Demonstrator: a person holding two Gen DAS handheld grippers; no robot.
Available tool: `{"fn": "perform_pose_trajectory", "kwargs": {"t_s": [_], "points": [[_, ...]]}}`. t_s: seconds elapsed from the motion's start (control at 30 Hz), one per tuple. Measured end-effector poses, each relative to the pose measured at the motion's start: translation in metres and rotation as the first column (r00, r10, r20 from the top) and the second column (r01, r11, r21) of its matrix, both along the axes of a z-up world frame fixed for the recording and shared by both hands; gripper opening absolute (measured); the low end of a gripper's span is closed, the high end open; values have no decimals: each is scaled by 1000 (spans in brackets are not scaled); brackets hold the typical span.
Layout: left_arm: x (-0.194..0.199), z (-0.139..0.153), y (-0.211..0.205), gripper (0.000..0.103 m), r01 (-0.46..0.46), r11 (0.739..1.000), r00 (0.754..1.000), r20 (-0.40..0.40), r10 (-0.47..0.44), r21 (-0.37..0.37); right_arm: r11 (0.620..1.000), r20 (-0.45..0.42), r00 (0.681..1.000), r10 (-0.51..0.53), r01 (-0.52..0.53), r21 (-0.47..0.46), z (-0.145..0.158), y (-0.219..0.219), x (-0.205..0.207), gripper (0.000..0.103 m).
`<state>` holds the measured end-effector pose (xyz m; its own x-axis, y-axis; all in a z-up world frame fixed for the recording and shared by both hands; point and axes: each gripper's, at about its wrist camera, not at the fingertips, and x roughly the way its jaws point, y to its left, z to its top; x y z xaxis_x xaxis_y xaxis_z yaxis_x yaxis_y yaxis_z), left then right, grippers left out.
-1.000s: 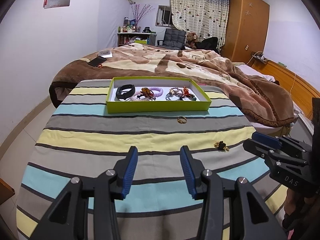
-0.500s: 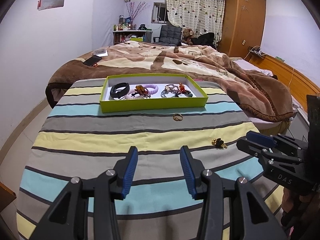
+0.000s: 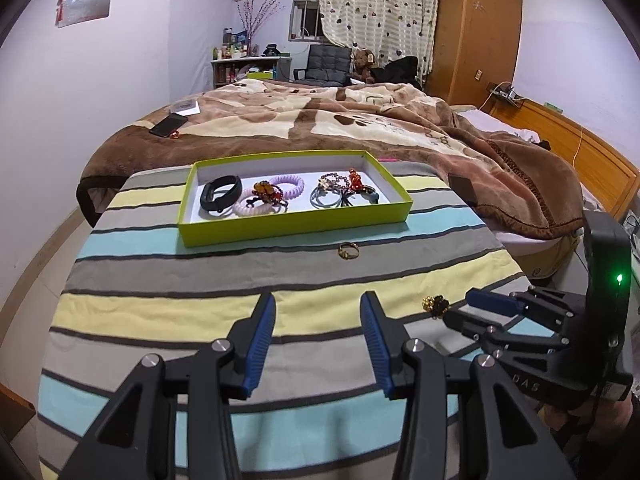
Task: Organize jewelry
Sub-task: 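Lower the right tool onto the gold charm and grasp it, then grasp the gold ring with left tool while right tool holds the charm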
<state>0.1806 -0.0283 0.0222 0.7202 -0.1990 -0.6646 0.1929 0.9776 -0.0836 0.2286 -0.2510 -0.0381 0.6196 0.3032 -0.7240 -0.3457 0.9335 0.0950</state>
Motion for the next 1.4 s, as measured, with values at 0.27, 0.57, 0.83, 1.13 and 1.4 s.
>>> {"fn": "perform_pose_trajectory", "kwargs": {"t_s": [0.27,0.57,0.83,1.13,1.4], "points": [[27,-7,-4,46,27,1000,999,-43,-26,4,1000,-42,999,8,-9,-26,-11,6,14,28],[53,-16,-20,46,73,997,995,-76,-72,12,999,-53,999,10,-11,-31,-14,7,16,17],[80,-32,-37,46,94,995,989,-120,-91,21,1000,-42,999,-21,21,-14,-9,-7,22,17],[105,-52,-63,46,112,992,982,-163,-101,63,999,-42,998,-38,38,8,-7,-20,29,17],[109,-59,-77,45,103,986,986,-146,-84,133,999,-41,998,-44,45,28,-6,-28,32,17]]}}
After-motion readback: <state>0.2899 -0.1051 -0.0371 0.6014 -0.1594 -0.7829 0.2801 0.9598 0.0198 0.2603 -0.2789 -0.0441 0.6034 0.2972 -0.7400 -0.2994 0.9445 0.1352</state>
